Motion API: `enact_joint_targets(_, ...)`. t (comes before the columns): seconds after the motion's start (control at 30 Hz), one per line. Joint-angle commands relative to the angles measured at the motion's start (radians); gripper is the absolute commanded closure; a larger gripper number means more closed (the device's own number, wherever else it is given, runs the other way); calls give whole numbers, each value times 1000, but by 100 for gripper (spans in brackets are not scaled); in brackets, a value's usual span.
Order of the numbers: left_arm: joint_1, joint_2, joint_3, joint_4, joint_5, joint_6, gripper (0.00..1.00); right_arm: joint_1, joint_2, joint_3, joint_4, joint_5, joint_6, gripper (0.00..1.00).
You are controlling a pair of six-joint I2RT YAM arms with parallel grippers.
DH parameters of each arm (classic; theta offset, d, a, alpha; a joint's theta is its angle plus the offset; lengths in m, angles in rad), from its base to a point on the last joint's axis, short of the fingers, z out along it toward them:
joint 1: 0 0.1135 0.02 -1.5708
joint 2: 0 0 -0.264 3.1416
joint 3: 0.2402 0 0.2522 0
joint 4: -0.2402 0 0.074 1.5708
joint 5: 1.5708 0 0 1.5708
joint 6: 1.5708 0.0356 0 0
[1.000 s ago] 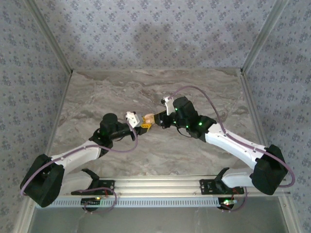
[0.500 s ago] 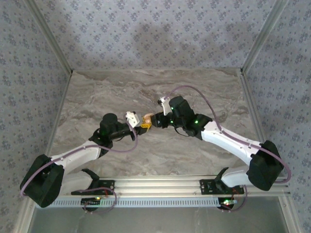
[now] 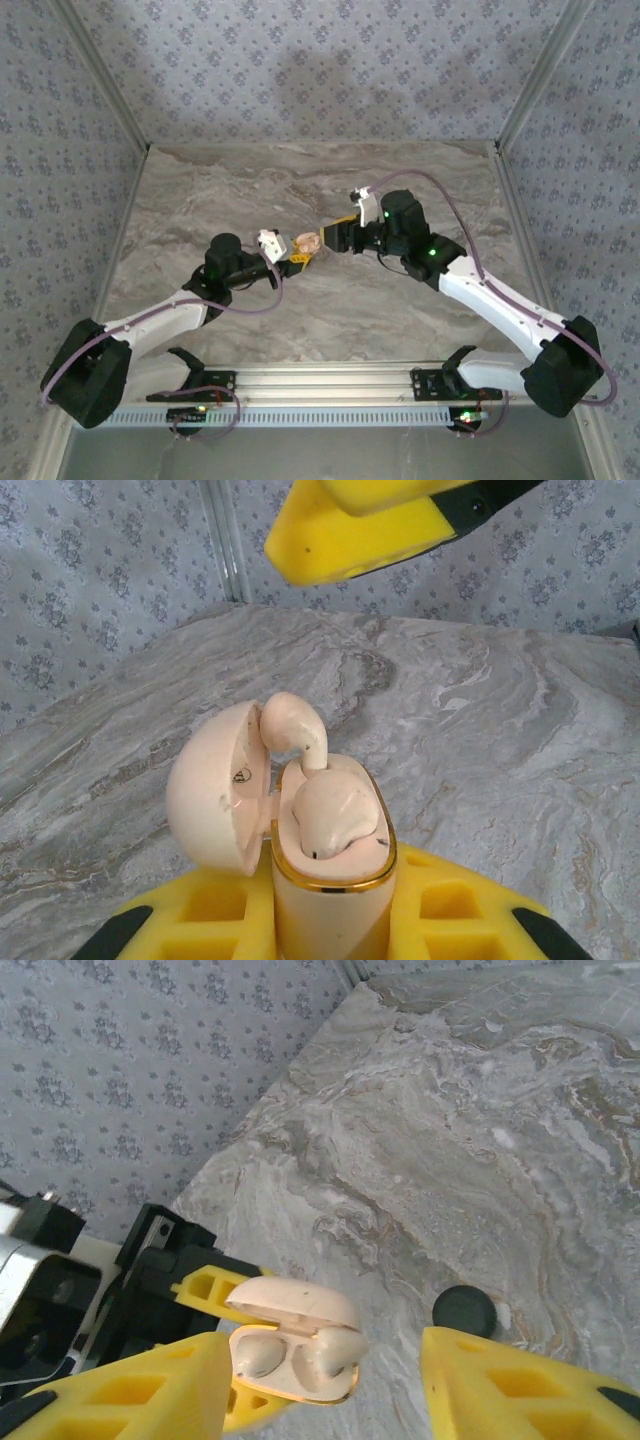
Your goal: Insert wireless bluetooth earbuds into charging case
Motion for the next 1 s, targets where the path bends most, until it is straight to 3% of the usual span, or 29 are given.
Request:
enact_joint_targets(0.0,-1,-25,22,46,24,-4,98,-36,35,7,24,-113,51,52)
enact_joint_targets(0.17,-1,-30,22,43,24,0,98,-45,99,21,26,-161,71,58)
enact_joint_targets(0.33,-1,-31,23,39,22,1,98,-31,140,27,32,-180,74,52)
enact_joint_targets(0.63,-2,-34,20,38,21,1,98,-32,157,27,21,-143,91,52)
enact_joint_targets(0.97,-1,-37,16,33,16,0,98,-29,85,1,55,-158,89,49)
